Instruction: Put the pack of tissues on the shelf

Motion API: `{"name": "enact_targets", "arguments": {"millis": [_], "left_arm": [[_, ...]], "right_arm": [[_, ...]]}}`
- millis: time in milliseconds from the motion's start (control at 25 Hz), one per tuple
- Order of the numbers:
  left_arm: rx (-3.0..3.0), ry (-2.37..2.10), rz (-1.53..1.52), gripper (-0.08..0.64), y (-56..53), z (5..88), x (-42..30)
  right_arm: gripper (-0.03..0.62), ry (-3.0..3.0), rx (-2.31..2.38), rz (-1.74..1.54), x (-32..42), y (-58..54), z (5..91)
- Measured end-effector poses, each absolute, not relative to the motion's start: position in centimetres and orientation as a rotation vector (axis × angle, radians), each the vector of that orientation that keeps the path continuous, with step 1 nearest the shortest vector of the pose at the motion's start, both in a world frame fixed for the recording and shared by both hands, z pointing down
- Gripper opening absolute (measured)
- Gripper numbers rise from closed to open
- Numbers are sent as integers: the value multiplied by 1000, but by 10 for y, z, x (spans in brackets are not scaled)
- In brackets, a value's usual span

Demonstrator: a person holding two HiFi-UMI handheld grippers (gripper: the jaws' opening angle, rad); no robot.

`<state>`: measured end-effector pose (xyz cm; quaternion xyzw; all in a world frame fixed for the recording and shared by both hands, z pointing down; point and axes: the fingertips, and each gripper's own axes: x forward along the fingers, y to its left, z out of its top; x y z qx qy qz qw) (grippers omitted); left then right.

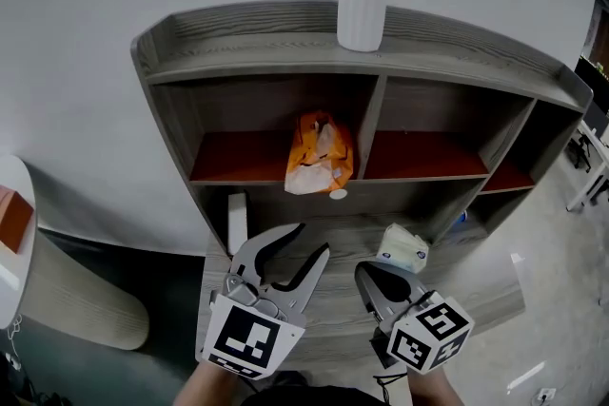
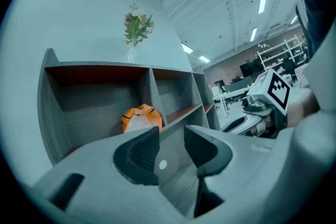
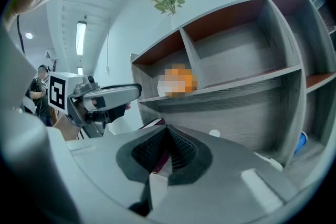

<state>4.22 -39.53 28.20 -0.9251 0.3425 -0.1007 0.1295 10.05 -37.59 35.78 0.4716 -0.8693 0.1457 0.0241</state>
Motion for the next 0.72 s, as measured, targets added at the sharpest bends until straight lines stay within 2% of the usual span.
{"name": "enact_targets", "arguments": {"millis": [440,720], "left_arm": [[-2827,1084,-217,0,-388,312,36],[-2905,1183,-318,-6,-384,348,31]], "right_arm": [[0,-2700,1460,460,97,-375,360],[0,-2714,1472,464,98,-372,361]]}}
